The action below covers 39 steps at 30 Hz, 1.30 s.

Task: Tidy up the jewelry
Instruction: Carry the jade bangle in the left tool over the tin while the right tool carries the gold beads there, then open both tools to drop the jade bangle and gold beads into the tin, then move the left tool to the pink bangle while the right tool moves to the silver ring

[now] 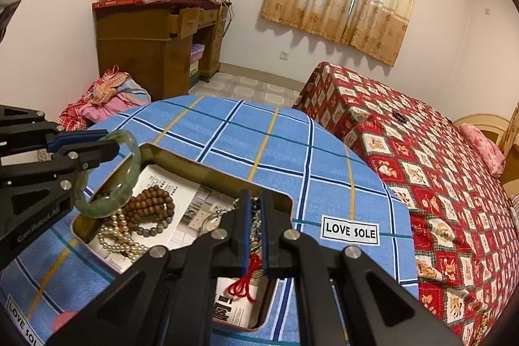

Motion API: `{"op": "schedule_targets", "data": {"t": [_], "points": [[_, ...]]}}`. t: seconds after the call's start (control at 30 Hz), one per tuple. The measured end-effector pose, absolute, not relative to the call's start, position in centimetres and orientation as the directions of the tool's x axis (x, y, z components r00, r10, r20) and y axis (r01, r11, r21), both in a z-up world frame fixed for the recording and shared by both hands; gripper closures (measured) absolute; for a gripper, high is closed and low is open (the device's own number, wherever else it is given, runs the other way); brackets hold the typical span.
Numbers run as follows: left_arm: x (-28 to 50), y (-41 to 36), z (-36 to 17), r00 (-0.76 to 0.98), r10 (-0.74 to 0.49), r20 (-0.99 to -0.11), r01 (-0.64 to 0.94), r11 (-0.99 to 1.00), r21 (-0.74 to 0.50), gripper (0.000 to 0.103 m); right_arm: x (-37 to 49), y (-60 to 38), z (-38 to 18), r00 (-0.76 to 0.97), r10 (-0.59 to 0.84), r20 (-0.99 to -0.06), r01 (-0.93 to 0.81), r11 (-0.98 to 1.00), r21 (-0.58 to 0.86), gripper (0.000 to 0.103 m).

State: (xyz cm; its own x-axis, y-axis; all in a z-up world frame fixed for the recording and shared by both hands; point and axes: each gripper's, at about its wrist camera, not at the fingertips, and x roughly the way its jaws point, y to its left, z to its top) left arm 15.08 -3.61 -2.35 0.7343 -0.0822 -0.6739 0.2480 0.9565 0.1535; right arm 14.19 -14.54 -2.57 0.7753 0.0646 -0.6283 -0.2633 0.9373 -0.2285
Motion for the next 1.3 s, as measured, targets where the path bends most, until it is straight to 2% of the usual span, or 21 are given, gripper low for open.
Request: {"op": "schedule_targets", "data": {"t": [0.77, 0.83, 0.87, 0.9, 0.97, 1.0, 1.17, 1.3], "points": [[15.6, -3.3, -5.1, 0.695, -0.066, -0.716, 0.245, 0.958, 0.15, 0.093, 14.8, -14.8, -5.0, 0.733, 0.057, -0.678, -0.257, 0.946, -0.199, 0.096], [15.4, -3.6, -5.3, 0.69, -0.068, -0.721, 0.257, 0.954, 0.157, 0.088, 14.7, -14.9, -5.3, 0.723, 0.067, -0.688, -0.261, 0.948, -0.182, 0.091], [15.3, -3.7, -5.3, 0.694, -0.061, -0.717, 0.253, 0.953, 0.164, 0.08, 14.7, -15.0, -5.4, 0.72, 0.069, -0.69, -0.262, 0.949, -0.178, 0.081], [15.2, -3.7, -5.2, 0.701, -0.053, -0.711, 0.246, 0.954, 0.171, 0.061, 14.6, -15.1, -5.6, 0.719, 0.069, -0.691, -0.26, 0.95, -0.175, 0.07], [14.8, -3.6, -4.9, 0.725, -0.033, -0.688, 0.22, 0.958, 0.185, 0.037, 14.3, -15.3, -5.8, 0.723, 0.065, -0.688, -0.252, 0.952, -0.175, 0.054], [14.6, -3.5, -4.7, 0.735, -0.03, -0.677, 0.212, 0.959, 0.188, 0.034, 14.1, -15.4, -5.9, 0.725, 0.062, -0.686, -0.248, 0.953, -0.176, 0.051], [13.8, -3.1, -4.0, 0.742, -0.029, -0.67, 0.213, 0.958, 0.194, 0.033, 13.1, -15.8, -6.0, 0.723, 0.052, -0.688, -0.241, 0.954, -0.181, 0.05], [13.2, -2.8, -3.9, 0.74, -0.033, -0.671, 0.215, 0.958, 0.19, 0.033, 11.9, -16.3, -5.8, 0.732, 0.056, -0.679, -0.231, 0.958, -0.171, 0.042]]}}
